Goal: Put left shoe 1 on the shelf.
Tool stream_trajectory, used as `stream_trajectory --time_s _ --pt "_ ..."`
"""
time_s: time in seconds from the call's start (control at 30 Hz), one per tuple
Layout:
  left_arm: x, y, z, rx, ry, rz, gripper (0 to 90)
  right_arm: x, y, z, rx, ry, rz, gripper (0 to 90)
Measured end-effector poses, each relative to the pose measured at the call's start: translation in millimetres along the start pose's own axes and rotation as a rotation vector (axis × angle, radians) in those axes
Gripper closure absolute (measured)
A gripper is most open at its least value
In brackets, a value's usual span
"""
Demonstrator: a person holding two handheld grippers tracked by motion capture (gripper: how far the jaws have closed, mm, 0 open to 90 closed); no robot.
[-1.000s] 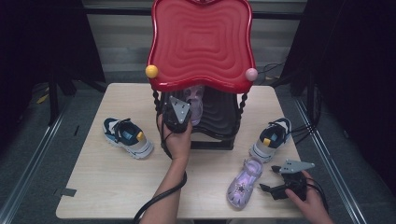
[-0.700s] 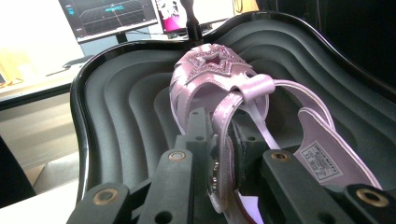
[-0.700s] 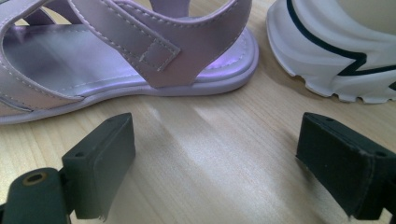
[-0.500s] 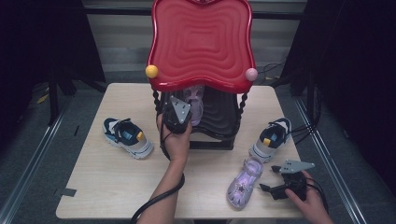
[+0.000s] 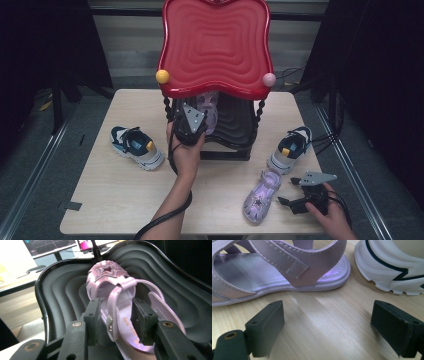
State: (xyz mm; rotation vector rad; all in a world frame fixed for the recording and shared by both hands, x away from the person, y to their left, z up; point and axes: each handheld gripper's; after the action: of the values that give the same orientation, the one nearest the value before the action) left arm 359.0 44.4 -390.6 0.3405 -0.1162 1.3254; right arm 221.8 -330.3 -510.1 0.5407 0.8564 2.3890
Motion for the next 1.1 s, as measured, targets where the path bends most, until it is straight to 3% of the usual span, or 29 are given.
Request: stream_trajectory --time_s 0.47,1.1 --pt "15.0 15.6 3.7 0.073 -0.004 -0.089 45.4 0.0 0.0 0.0 0.0 0.0 0.0 10.8" --pt "28.6 34.8 -10.6 0.151 0.041 -0.219 31.6 -0.1 0.0 0.0 0.0 0.001 0.0 10.8"
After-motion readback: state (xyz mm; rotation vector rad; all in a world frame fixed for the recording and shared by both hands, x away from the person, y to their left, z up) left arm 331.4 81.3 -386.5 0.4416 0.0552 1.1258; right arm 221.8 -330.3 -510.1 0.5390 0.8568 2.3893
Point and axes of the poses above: each handheld gripper's, and its own axes: y roughly backward along the jaws, z roughly out of its top, x roughly to its left, and after that the axes turned 13 degrees about z, right-handed
